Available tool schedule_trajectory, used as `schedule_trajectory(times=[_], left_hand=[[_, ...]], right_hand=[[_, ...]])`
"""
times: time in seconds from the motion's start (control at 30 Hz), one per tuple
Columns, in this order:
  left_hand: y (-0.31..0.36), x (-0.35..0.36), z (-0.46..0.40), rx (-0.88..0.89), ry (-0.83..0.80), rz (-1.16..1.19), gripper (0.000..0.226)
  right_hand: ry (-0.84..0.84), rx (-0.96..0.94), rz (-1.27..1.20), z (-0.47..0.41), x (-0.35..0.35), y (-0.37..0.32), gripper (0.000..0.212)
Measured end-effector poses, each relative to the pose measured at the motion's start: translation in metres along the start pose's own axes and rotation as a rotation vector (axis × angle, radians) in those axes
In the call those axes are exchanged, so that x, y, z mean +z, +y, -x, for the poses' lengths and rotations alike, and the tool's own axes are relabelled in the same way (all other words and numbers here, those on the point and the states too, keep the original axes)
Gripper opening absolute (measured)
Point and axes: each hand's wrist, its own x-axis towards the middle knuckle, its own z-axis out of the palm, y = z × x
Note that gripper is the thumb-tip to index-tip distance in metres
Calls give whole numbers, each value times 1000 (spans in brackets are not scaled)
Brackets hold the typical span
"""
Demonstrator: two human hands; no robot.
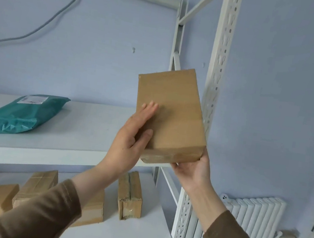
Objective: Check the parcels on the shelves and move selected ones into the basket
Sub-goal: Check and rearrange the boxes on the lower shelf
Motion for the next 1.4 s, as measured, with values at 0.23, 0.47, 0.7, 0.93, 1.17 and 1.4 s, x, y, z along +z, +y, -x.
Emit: schedule_trajectory(times=[0.23,0.47,0.7,0.93,1.17,1.4], left_hand=[[24,16,30,-326,69,118,65],[28,22,51,-640,-125,632,98],[5,33,68,-851,264,1079,82],[-15,22,76,-906,257,1156,79],[-19,10,75,-920,255,1105,73],[-15,-1,70,-1031,261,927,77]], right_hand=[[-28,-96,52,45,-24,-17,30],[-67,-639,784,87,-4,-23,27],[-354,-1098,1587,118,13,10,63],[-177,-1089,1388,107,0,-2,64],[-291,122,597,98,-19,-11,84],[-364,281,579,81,-27,-7,101]])
